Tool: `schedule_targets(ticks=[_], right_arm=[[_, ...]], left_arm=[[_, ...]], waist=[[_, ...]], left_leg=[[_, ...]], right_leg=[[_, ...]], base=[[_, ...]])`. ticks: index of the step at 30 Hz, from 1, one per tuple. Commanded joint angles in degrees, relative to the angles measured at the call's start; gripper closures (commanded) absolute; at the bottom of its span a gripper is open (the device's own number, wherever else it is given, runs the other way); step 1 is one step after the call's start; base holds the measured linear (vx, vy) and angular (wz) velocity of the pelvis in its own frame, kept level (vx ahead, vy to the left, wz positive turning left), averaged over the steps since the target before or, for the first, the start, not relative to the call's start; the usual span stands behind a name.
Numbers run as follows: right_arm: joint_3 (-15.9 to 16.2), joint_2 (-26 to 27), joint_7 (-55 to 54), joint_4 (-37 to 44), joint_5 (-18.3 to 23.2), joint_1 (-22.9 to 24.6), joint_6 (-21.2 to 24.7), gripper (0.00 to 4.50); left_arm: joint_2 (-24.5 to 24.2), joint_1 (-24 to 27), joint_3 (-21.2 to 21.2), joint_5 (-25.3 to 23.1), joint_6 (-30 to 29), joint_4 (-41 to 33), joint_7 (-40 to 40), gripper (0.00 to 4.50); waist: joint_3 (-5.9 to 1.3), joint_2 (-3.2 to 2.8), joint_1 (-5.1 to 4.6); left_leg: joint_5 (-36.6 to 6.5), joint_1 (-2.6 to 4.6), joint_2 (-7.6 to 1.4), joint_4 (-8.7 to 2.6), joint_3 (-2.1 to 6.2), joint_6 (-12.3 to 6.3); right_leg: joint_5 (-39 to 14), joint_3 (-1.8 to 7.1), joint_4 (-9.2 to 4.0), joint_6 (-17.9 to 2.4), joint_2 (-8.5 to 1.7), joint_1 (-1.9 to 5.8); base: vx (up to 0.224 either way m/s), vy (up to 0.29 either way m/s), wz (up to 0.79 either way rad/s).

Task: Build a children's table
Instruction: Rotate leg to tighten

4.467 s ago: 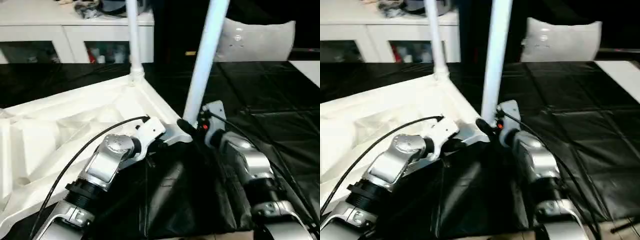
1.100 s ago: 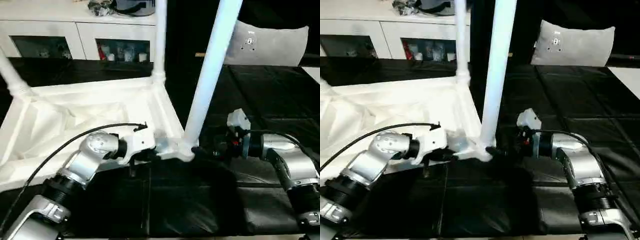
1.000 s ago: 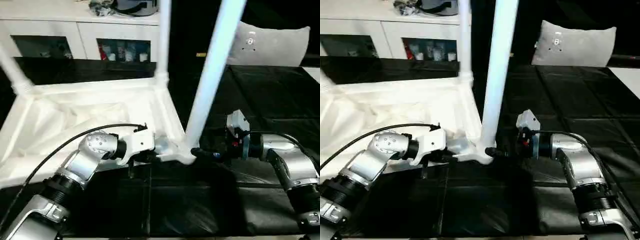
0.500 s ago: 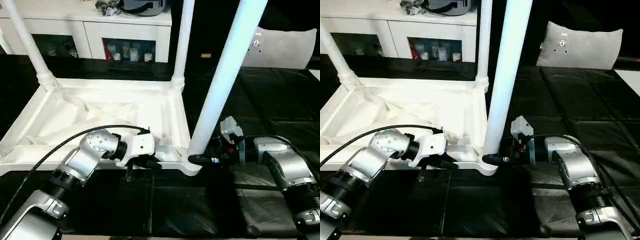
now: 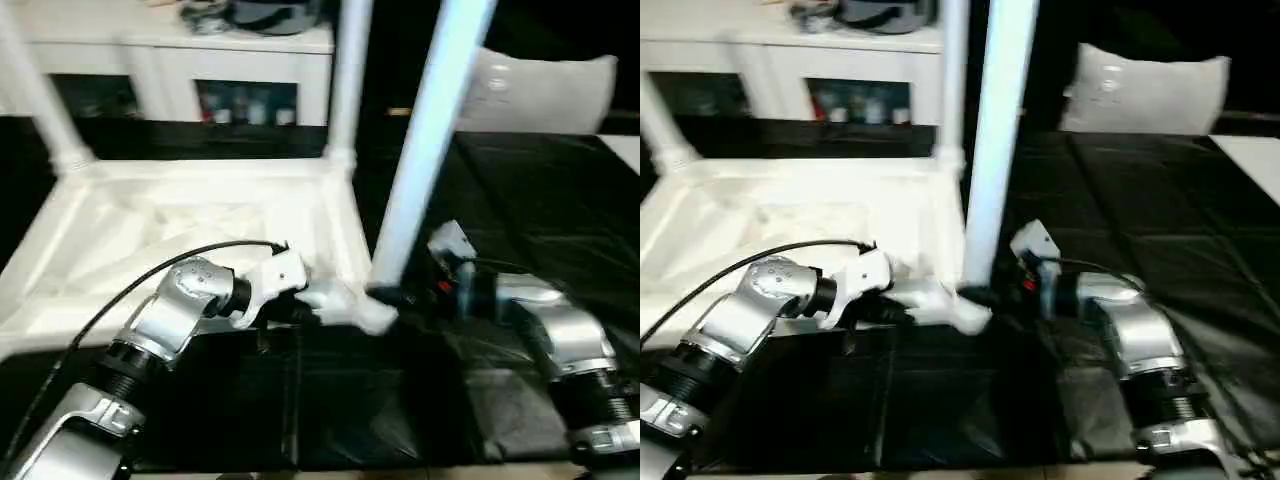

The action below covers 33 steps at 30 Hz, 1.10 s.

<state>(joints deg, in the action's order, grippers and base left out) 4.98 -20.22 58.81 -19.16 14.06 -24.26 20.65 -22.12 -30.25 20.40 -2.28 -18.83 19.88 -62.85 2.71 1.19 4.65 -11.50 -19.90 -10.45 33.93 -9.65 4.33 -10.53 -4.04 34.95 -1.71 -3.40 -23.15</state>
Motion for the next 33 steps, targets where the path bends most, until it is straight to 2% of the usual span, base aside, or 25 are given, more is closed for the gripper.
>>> schedule_targets(ticks=[1,2,4,6,8,10,13,16,20,24,29,33], right_arm=[[1.2,4.7,-7.6,-2.4,-0.5,-0.8,3.8,2.50],[1.2,4.7,-7.6,-2.4,-0.5,-0.8,3.8,2.50],[-0.5,9.5,-17.6,-5.2,-2.5,-3.1,5.4,2.50],[-1.2,12.8,-23.0,-7.4,-3.3,-4.7,4.1,2.50],[-1.6,14.8,-25.7,-8.0,-3.6,-5.4,2.5,2.50],[-1.7,15.3,-25.8,-7.9,-3.6,-5.4,1.7,1.95],[-2.3,15.2,-24.6,-6.8,-3.1,-4.6,1.4,1.73],[-2.3,13.2,-21.1,-4.6,-2.7,-2.9,0.0,1.38],[-2.5,11.3,-18.4,-3.3,-1.9,-1.7,-1.1,0.94],[-2.5,5.3,-8.9,-0.4,-0.1,0.3,-2.8,0.57],[-3.2,0.0,-2.4,-2.6,-0.2,-0.5,-5.2,0.14],[-2.3,-3.5,3.2,-3.1,-0.1,-0.6,-6.9,0.03]], left_arm=[[4.3,-1.3,-0.7,0.8,-4.0,-3.3,5.6,4.50],[4.3,-1.3,-0.7,0.8,-4.0,-3.3,5.6,4.50],[7.6,-2.3,-1.7,-0.7,-7.5,-2.6,11.2,4.50],[10.7,-3.4,-2.8,-1.6,-9.2,-1.5,16.4,4.50],[13.1,-4.3,-3.4,-2.0,-10.7,-1.3,20.1,4.50],[13.7,-4.5,-3.4,-2.3,-10.6,-0.9,21.1,4.50],[13.1,-4.3,-2.9,-3.3,-9.9,-0.9,21.6,4.50],[11.3,-3.7,-2.8,-3.9,-8.1,-0.7,20.8,4.50],[9.8,-3.2,-2.4,-4.5,-7.1,-0.9,19.9,4.50],[5.7,-2.0,-1.1,-4.3,-1.9,0.0,14.4,4.50],[1.6,-0.8,0.4,-3.0,7.3,1.3,7.0,4.50],[-0.6,-0.5,1.7,-1.6,11.7,2.1,1.7,4.50]], waist=[[-2.82,0.03,-0.04],[-2.91,0.08,-0.49],[-2.90,0.08,-1.30],[-2.96,0.04,-2.01],[-3.09,0.12,-2.01],[-3.25,0.03,-1.85],[-3.40,0.09,-1.75],[-3.32,0.02,-1.52],[-3.23,-0.16,-1.14],[-3.11,0.03,-0.67],[-3.05,-0.03,-0.86],[-3.15,-0.13,-0.43]], left_leg=[[-11.3,-0.36,-2.38,-4.35,1.01,-0.62],[-11.4,-0.36,-2.30,-4.31,1.06,-0.54],[-11.2,-0.42,-2.14,-4.15,0.96,-0.69],[-11.3,-0.28,-2.01,-3.96,0.94,-0.75],[-10.4,-0.36,-2.05,-3.89,0.88,-1.27],[-9.5,-0.37,-2.20,-3.86,0.84,-1.98],[-7.5,-0.65,-2.25,-3.84,0.76,-3.14],[-7.1,-0.61,-2.31,-3.81,0.69,-3.66],[-8.0,-0.45,-2.40,-3.88,0.69,-3.76],[-8.8,-0.53,-2.39,-3.91,0.70,-4.09],[-9.7,-0.51,-2.34,-3.86,0.77,-4.20],[-8.7,-0.31,-2.60,-3.83,0.59,-4.19]], right_leg=[[-25.6,2.69,-5.71,-6.4,-4.93,3.01],[-25.9,2.64,-5.79,-6.2,-4.93,3.03],[-25.2,2.75,-5.80,-6.5,-4.83,2.89],[-25.1,2.68,-5.91,-6.8,-4.76,2.71],[-23.8,2.78,-5.84,-7.1,-4.79,2.79],[-20.3,2.85,-5.58,-7.8,-4.68,2.86],[-13.6,2.93,-4.86,-9.7,-4.63,3.29],[-12.6,2.97,-4.82,-10.2,-4.74,3.38],[-14.0,3.00,-4.98,-9.9,-4.81,3.31],[-16.6,3.04,-5.25,-8.5,-4.80,3.40],[-18.7,2.88,-5.49,-8.6,-4.84,3.19],[-15.2,3.01,-4.96,-10.2,-4.85,3.13]], base=[[0.000,0.000,0.00],[0.000,0.000,0.00],[0.000,0.000,0.00],[0.000,0.000,0.00],[0.000,0.000,0.00],[0.000,0.000,0.00],[0.000,0.000,0.00],[0.000,0.000,0.00],[0.000,0.000,0.00],[0.000,0.000,0.00],[0.000,0.000,0.00],[0.000,0.000,0.00]])
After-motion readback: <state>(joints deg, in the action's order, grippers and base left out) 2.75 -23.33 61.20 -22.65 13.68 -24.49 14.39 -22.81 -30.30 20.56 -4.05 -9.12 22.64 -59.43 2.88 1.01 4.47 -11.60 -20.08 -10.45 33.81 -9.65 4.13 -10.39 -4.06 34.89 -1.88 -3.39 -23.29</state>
